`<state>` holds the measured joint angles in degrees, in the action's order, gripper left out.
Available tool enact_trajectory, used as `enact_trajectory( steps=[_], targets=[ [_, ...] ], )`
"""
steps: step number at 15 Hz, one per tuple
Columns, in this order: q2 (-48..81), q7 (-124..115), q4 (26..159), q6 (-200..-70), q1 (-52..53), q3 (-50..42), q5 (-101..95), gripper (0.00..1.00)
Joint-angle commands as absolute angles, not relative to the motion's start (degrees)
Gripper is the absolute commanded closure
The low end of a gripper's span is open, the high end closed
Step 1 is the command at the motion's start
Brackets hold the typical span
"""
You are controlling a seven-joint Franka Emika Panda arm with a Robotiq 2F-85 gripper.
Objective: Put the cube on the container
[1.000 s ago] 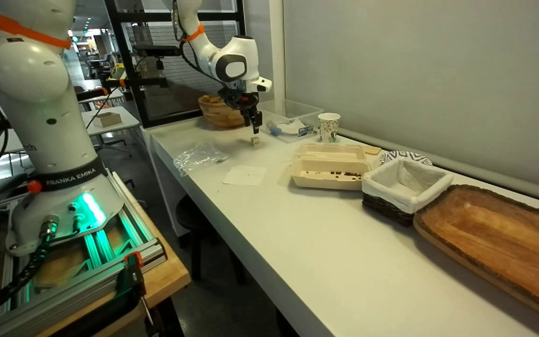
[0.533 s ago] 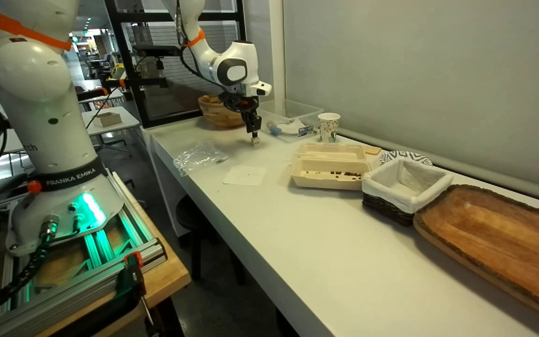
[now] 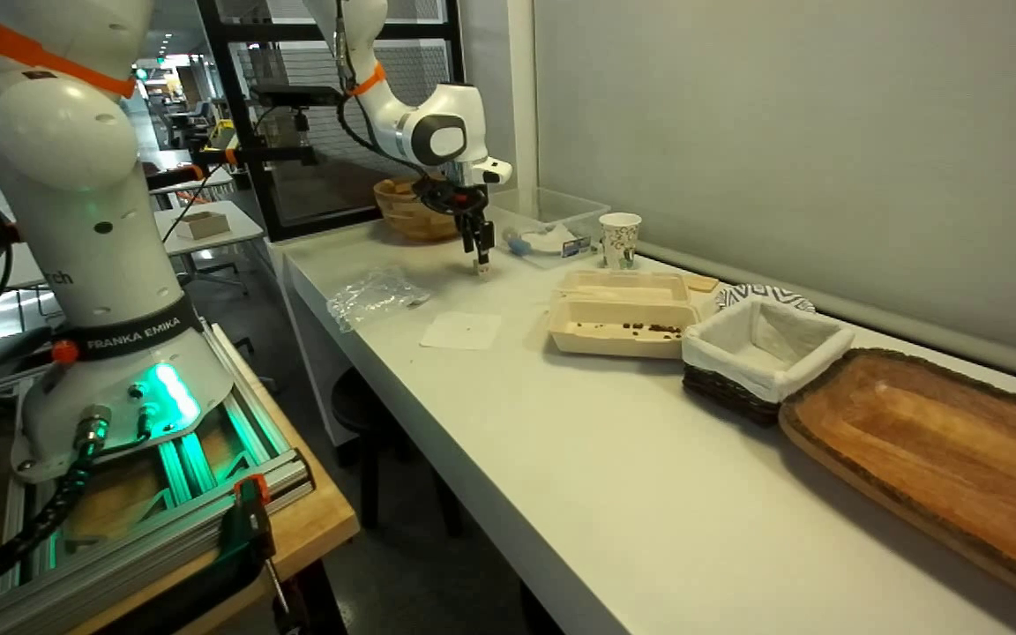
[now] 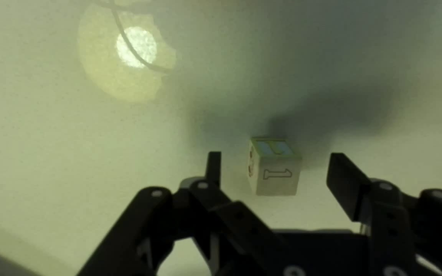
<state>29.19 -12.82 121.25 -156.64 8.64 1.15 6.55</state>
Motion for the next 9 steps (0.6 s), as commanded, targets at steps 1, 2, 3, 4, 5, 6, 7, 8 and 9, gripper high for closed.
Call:
enact_trajectory(
  steps=[1, 2, 3, 4, 5, 6, 7, 8, 9],
  targets=[
    [31.51, -16.03, 119.85, -159.34, 10.53, -0.35, 4.88, 0.27],
    [31.82, -16.34, 119.62, -159.75, 10.64, -0.29, 5.07, 0.28],
    [32.13, -16.78, 119.41, -159.96, 10.97, -0.49, 4.99, 0.24],
    [32.50, -17.00, 119.16, -160.31, 11.24, -0.59, 4.90, 0.25],
    [32.82, -17.29, 118.88, -160.39, 11.44, -0.65, 4.97, 0.23],
    [33.19, -17.67, 118.55, -160.43, 11.67, -0.75, 5.04, 0.27],
    [33.43, -17.99, 118.41, -160.56, 11.98, -0.96, 4.92, 0.29],
    [33.66, -18.30, 118.29, -160.81, 12.29, -1.23, 4.78, 0.35],
    [33.87, -18.63, 118.19, -161.33, 12.75, -1.73, 4.44, 0.41]
  ],
)
